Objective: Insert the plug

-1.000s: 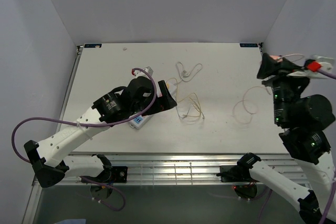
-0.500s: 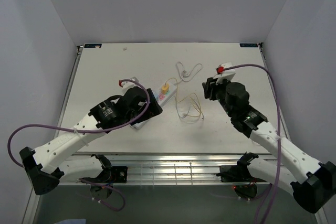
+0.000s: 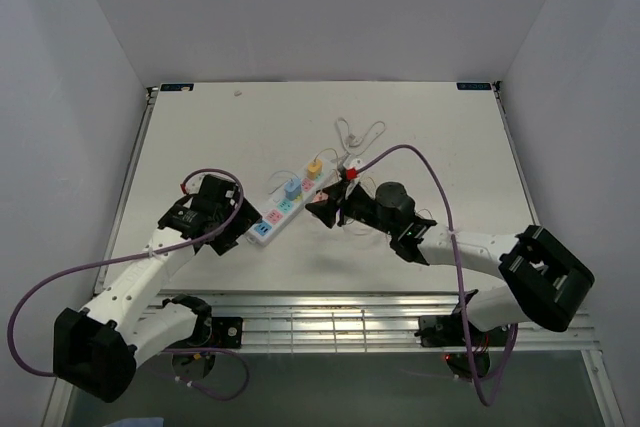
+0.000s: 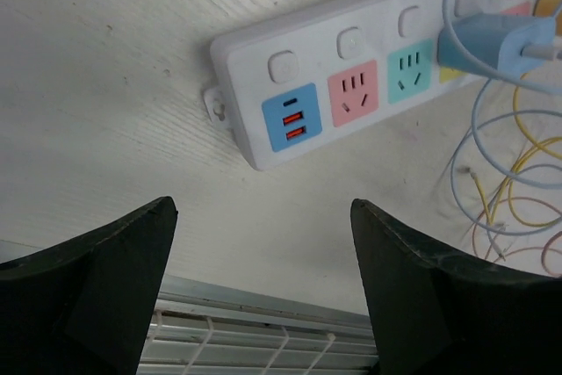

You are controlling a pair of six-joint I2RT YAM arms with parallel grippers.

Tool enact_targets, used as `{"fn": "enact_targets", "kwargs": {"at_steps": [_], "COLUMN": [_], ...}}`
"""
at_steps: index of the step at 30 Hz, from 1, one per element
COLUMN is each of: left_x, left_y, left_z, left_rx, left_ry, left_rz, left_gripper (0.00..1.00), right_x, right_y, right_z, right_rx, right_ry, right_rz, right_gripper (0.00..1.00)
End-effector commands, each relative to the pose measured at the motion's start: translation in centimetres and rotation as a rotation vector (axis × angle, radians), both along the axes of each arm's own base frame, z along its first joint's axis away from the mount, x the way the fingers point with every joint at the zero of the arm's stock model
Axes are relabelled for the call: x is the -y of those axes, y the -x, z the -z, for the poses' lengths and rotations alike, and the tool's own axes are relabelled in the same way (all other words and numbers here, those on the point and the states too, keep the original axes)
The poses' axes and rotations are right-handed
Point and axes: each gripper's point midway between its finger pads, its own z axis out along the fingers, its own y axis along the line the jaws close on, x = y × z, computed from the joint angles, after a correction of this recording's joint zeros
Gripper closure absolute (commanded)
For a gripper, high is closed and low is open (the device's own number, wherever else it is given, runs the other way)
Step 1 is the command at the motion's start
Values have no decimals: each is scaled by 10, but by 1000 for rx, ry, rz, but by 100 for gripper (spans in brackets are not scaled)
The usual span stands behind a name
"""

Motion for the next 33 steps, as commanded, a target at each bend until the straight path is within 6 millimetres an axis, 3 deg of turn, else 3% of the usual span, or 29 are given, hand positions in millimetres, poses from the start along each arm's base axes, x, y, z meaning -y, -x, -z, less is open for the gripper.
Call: {"fn": "enact_targets", "kwargs": {"at_steps": [1, 4, 11, 12, 17, 20, 33], "left_x": [4, -6, -14, -15, -28, -26, -27], "left_y": [-16, -20, -27, -27, -30, -36, -40], "left_z": [3, 19, 26, 29, 41, 43, 62], "left_rx": [25, -19, -7, -18, -40, -29, -69], "left_ry": [89, 87, 118, 114, 55, 68, 53], "left_rz": [15, -16, -37, -40, -95, -98, -100], "left_gripper": [9, 19, 41, 43, 47, 48, 59], "right_x": [-35, -56, -97, -102, -123, -134, -155], "right_y": [11, 9, 12, 11, 11, 5, -5], "right_z": [-53, -48, -38, -28, -17, 3, 38], "right_rx": [210, 228, 240, 228, 228, 240, 254], "right_ry": [-137, -110, -101, -85, -65, -10, 36], "right_rz": [-121, -151, -267, -276, -306, -315, -321], "right_gripper": [92, 92, 92, 92, 92, 92, 92]}}
